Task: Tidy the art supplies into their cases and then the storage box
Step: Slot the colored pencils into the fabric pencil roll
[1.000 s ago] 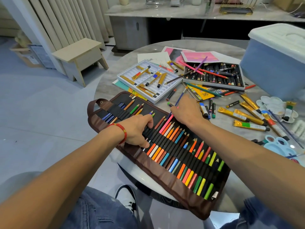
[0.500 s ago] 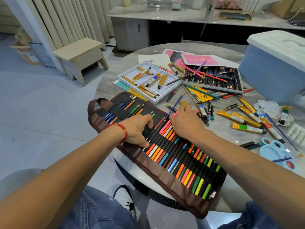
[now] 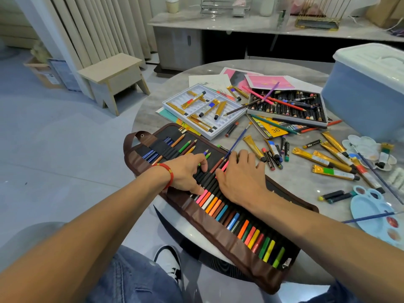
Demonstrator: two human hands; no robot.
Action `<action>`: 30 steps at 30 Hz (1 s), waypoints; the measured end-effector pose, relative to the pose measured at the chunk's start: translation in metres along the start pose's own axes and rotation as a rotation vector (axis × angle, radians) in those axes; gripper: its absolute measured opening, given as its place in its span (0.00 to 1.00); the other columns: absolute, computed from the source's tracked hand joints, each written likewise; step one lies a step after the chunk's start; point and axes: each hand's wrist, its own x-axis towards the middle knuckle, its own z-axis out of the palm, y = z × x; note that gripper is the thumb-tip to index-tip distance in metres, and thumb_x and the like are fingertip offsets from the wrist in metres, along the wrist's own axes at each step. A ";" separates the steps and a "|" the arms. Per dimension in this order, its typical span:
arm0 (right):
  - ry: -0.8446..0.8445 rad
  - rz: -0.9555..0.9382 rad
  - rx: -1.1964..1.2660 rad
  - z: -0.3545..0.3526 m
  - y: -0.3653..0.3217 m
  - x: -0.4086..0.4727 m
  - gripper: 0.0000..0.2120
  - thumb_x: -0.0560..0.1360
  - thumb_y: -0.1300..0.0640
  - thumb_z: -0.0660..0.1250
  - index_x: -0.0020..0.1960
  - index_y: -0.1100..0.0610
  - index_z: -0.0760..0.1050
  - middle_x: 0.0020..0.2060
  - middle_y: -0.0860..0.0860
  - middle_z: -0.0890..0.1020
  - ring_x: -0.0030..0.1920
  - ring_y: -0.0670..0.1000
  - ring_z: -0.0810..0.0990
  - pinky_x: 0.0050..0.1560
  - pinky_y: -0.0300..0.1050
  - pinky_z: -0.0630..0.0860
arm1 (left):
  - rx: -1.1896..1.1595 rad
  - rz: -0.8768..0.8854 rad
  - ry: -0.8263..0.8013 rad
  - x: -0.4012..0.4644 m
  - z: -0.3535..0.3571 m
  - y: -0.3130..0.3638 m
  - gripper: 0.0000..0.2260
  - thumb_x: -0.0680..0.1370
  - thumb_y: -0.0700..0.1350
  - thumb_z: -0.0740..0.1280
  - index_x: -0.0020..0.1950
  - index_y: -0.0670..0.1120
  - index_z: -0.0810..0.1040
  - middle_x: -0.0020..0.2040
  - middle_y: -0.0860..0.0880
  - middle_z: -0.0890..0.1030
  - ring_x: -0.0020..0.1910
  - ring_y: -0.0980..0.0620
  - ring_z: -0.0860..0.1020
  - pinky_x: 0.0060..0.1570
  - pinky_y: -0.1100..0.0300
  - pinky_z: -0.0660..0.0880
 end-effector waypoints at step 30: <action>-0.076 -0.245 -0.072 0.009 -0.010 -0.042 0.34 0.71 0.47 0.51 0.58 0.71 0.80 0.57 0.68 0.82 0.56 0.68 0.82 0.54 0.68 0.78 | 0.139 0.085 -0.009 -0.004 -0.004 0.003 0.24 0.72 0.56 0.76 0.61 0.53 0.69 0.54 0.51 0.70 0.52 0.50 0.73 0.49 0.58 0.71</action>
